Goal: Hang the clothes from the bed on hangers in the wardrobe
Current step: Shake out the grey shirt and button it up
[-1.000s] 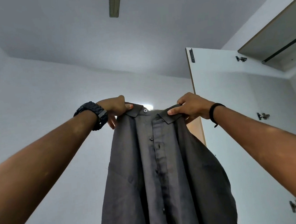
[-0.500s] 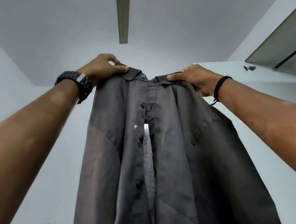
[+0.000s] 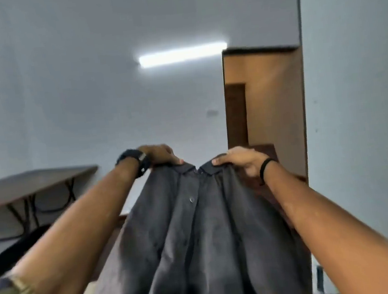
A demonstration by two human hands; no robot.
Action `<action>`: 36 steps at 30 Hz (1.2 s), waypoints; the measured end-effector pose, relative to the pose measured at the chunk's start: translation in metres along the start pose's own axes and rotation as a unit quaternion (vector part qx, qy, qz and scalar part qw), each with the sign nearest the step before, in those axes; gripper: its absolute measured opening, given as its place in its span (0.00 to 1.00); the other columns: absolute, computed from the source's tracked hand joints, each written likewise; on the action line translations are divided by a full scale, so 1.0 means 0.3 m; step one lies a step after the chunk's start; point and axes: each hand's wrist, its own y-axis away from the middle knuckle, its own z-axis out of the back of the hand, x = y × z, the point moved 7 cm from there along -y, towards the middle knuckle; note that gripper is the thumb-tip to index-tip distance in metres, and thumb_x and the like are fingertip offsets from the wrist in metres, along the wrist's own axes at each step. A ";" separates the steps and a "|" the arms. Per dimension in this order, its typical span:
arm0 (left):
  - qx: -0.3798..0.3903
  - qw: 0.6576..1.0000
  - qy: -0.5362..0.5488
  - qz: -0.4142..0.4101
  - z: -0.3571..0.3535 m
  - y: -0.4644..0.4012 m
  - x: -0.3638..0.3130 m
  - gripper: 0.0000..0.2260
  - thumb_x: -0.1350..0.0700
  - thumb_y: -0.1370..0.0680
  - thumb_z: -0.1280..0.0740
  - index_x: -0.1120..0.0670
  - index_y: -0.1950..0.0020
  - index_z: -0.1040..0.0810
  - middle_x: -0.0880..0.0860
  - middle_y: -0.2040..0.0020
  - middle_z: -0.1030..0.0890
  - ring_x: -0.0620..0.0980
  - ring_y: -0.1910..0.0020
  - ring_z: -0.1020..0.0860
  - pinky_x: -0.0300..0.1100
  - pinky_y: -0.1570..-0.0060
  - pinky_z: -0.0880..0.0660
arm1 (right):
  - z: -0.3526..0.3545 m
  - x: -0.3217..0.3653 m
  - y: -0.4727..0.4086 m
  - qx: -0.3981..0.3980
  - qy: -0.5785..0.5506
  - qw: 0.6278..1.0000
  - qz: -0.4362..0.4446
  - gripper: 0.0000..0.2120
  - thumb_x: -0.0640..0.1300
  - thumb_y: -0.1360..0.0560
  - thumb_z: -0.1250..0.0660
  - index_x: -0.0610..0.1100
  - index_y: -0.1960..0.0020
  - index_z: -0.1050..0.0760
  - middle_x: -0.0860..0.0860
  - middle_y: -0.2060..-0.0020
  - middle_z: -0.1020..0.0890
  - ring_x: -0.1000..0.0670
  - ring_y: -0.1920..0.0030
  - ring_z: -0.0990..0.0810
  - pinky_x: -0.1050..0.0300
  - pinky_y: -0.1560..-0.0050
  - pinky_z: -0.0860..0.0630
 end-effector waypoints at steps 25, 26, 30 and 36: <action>0.056 0.982 0.068 0.170 -1.215 -0.210 0.742 0.19 0.61 0.24 0.33 0.59 0.34 0.29 0.64 0.36 0.27 0.61 0.36 0.29 0.46 0.39 0.33 | -0.484 -1.151 -0.324 -0.042 0.215 0.954 -0.206 0.21 0.39 0.22 0.36 0.40 0.31 0.34 0.38 0.35 0.27 0.39 0.35 0.29 0.55 0.42 0.30; 0.085 0.979 0.077 0.171 -1.256 -0.181 0.746 0.23 0.62 0.24 0.34 0.57 0.30 0.33 0.64 0.34 0.29 0.62 0.35 0.29 0.45 0.37 0.34 | -0.510 -1.170 -0.304 -0.009 0.221 0.950 -0.219 0.26 0.38 0.23 0.36 0.41 0.27 0.39 0.38 0.34 0.29 0.39 0.34 0.29 0.54 0.40 0.30; 0.013 0.987 0.088 0.134 -1.302 -0.067 0.712 0.26 0.64 0.24 0.37 0.59 0.27 0.37 0.64 0.31 0.36 0.64 0.35 0.30 0.47 0.33 0.35 | -0.559 -1.143 -0.240 -0.044 0.253 0.954 -0.157 0.25 0.34 0.27 0.37 0.40 0.31 0.37 0.39 0.39 0.26 0.39 0.37 0.28 0.51 0.39 0.30; -0.085 0.992 0.088 0.020 -1.319 0.155 0.599 0.11 0.68 0.25 0.37 0.63 0.45 0.21 0.60 0.42 0.24 0.59 0.44 0.25 0.41 0.42 0.33 | -0.704 -1.175 -0.069 -0.027 0.093 0.980 -0.174 0.13 0.34 0.27 0.37 0.41 0.42 0.27 0.42 0.51 0.20 0.42 0.45 0.21 0.48 0.42 0.23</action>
